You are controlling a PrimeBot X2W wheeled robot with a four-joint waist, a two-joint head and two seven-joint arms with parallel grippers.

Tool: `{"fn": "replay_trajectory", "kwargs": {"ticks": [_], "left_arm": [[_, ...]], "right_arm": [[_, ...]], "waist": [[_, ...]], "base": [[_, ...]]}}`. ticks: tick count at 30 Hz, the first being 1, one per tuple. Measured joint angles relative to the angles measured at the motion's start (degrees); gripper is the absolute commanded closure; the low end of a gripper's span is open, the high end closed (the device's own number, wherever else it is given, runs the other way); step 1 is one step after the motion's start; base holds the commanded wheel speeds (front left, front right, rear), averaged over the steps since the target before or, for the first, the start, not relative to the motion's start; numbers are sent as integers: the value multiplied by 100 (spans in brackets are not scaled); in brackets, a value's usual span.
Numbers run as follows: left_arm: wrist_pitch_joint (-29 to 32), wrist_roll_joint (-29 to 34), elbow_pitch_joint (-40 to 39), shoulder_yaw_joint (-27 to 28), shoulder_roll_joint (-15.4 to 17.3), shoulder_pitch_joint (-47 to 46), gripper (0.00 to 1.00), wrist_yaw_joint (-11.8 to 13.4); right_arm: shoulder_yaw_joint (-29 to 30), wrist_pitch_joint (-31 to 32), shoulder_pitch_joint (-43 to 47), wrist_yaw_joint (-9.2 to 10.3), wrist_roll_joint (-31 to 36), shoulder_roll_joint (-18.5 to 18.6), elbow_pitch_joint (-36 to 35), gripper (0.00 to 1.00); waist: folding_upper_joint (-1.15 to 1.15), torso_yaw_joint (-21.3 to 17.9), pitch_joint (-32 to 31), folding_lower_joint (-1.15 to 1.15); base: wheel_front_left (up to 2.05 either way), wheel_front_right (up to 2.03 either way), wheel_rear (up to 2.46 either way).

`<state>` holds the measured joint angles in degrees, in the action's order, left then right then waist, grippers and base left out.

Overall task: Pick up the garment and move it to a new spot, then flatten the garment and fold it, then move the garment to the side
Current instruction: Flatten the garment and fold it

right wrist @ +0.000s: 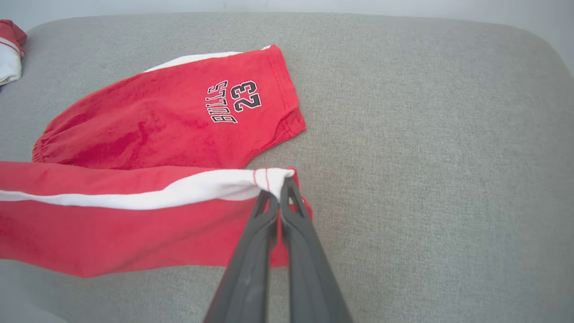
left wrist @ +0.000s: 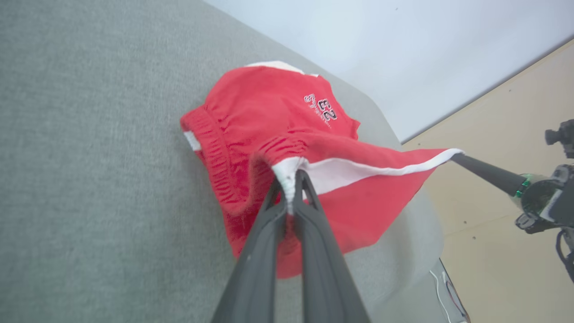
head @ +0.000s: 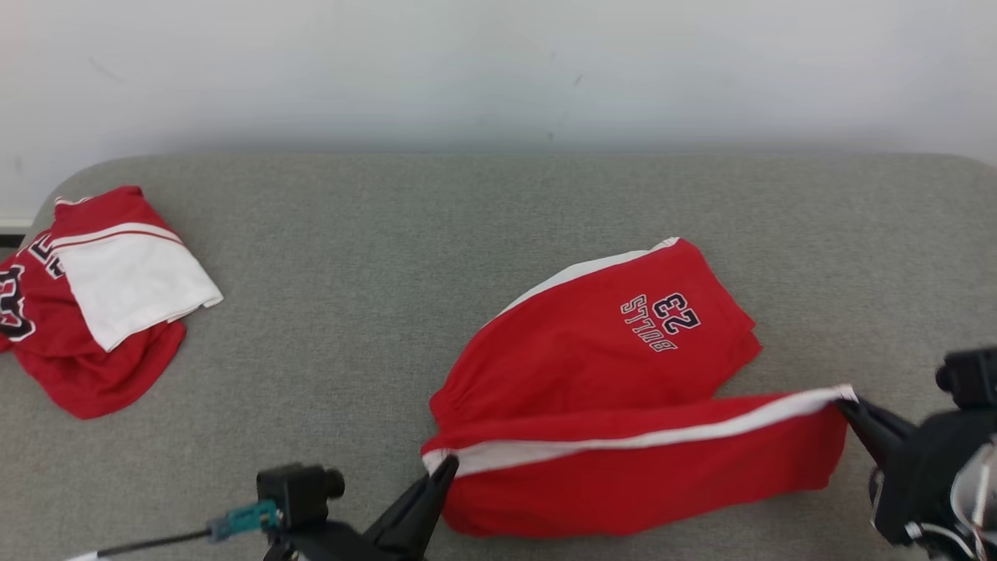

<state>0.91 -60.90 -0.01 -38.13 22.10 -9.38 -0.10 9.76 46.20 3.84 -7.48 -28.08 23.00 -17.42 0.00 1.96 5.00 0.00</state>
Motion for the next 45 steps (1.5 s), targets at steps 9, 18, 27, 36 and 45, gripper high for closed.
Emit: {"fn": "replay_trajectory", "kwargs": {"ticks": [9,18,27,36,45], "left_arm": [[-222,156,1035,75,-660,-1103,100,-112],[-508,243,1903,114,-1234,-1893,100,-200],[-695,361,2312,88,-1488,-2281,100,-286],[-979,544,2719,7,-1644,-2566,0,-248],[-1472,1182,2817,-44,-1341,-2262,0,142]], "right_arm": [[-1155,-1031,-1885,0,249,575,1696,100],[-1874,-2114,-3562,0,642,910,3253,100],[-2268,-2737,-4442,0,814,950,4284,100],[-2436,-3026,-4823,0,744,759,5059,0],[-2179,-2265,-4557,0,456,822,5212,0]], "waist": [[0,318,280,0],[0,631,813,1],[0,899,1192,1],[1,1132,1322,1],[0,1068,912,0]], "base": [[0,0,0],[0,0,0],[0,0,0],[0,0,0],[0,0,0]]}}
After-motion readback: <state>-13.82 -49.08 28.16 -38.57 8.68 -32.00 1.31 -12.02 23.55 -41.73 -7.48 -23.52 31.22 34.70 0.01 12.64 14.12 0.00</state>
